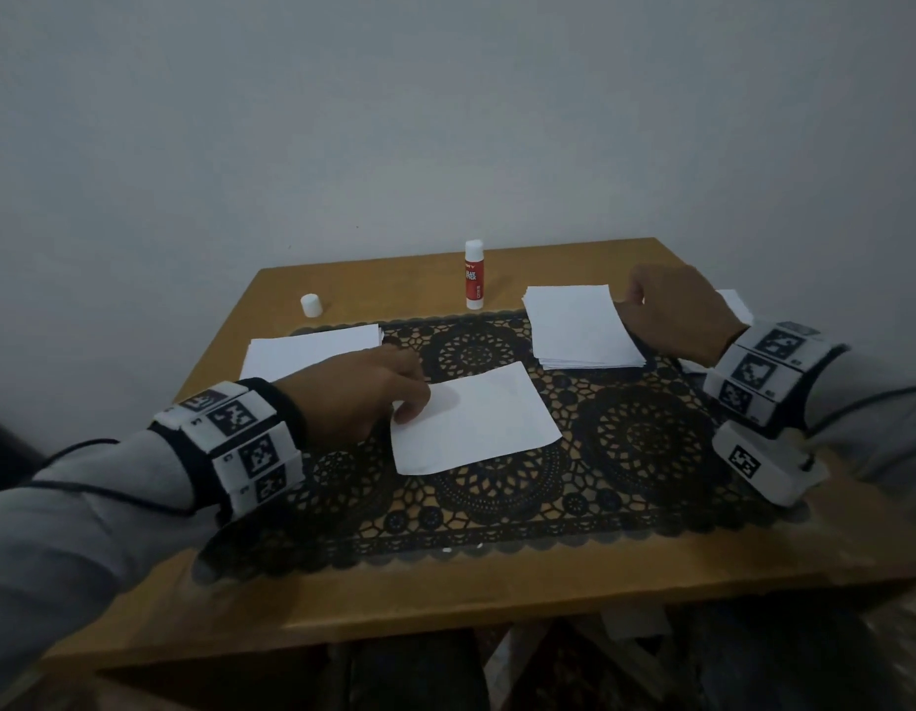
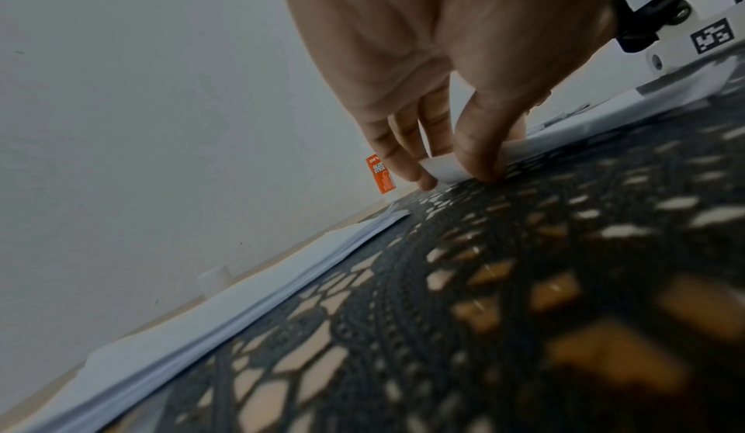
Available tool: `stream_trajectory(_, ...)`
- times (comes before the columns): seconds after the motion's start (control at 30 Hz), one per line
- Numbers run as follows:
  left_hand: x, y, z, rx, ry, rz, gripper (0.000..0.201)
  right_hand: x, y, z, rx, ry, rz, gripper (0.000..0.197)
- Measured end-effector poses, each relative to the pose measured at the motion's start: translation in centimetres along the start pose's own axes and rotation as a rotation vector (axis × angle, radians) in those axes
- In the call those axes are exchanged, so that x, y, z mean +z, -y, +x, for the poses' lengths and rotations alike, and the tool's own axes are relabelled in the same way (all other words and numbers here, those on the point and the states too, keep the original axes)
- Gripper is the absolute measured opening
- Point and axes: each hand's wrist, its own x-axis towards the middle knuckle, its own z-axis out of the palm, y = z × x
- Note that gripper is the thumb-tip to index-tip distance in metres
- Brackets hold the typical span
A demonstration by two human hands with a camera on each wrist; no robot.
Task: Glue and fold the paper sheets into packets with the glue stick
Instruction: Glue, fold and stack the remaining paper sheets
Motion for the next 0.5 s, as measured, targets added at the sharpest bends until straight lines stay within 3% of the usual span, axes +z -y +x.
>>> stream_trajectory(0.3, -0.45, -0.30, 0.31, 0.036, 0.026, 0.003, 0.044, 0.04, -0.27, 0.01, 0.002, 0.011, -0.002, 0.022)
stream_trajectory(0.4, -0.62, -0.73, 0.13, -0.005, 0.099, 0.013, 0.042, 0.28, -0.46, 0.03, 0.022, 0.027, 0.029, 0.020)
stream_trajectory(0.5, -0.67, -0.76, -0.16, -0.075, 0.087, -0.030, 0.040, 0.47, -0.68, 0.15, 0.053, 0.042, 0.038, 0.027)
